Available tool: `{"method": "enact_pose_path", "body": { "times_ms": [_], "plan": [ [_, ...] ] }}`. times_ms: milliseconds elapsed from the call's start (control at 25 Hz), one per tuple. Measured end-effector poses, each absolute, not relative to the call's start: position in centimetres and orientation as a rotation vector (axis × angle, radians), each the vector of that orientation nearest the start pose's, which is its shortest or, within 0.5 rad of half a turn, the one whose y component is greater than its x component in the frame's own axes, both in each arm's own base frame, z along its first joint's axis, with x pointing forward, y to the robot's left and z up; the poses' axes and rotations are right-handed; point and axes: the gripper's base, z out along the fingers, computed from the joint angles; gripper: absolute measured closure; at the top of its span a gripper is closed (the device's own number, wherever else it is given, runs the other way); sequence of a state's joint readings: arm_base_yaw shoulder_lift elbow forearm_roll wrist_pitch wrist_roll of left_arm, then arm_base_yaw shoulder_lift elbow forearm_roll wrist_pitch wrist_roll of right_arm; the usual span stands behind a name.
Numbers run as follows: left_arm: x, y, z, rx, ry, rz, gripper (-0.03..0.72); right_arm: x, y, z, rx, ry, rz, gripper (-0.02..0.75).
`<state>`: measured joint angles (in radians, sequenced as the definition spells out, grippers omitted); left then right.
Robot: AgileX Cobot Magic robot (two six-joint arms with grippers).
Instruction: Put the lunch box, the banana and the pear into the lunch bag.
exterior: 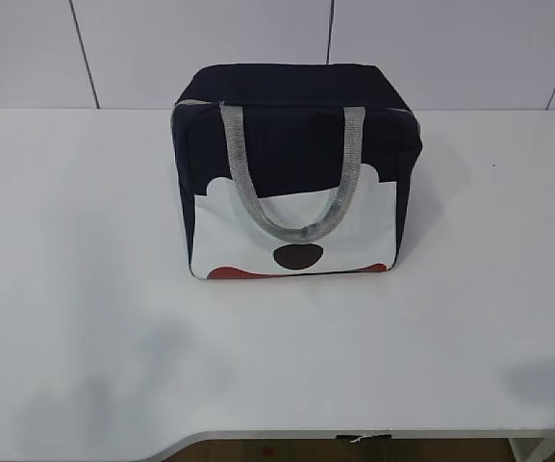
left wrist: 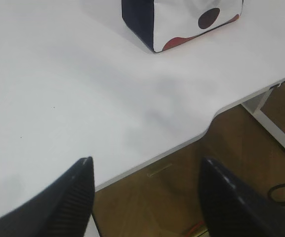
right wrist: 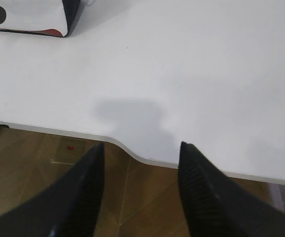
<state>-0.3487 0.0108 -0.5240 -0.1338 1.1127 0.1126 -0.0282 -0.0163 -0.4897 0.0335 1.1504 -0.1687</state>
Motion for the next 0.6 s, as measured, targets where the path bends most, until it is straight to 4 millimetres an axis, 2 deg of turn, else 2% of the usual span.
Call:
{"method": "enact_pose_path", "body": {
  "times_ms": [320,600],
  "plan": [
    [-1.18,-0.72,28.02,0.489,2.033,-0.303,0.195,-1.01,0.24,26.72,-0.149,2.124,-0.084,0.342],
    [-1.18,-0.72,28.02,0.489,2.033,-0.303,0.235,-1.01,0.24,26.72,-0.147,2.124,-0.084,0.342]
  ]
}}
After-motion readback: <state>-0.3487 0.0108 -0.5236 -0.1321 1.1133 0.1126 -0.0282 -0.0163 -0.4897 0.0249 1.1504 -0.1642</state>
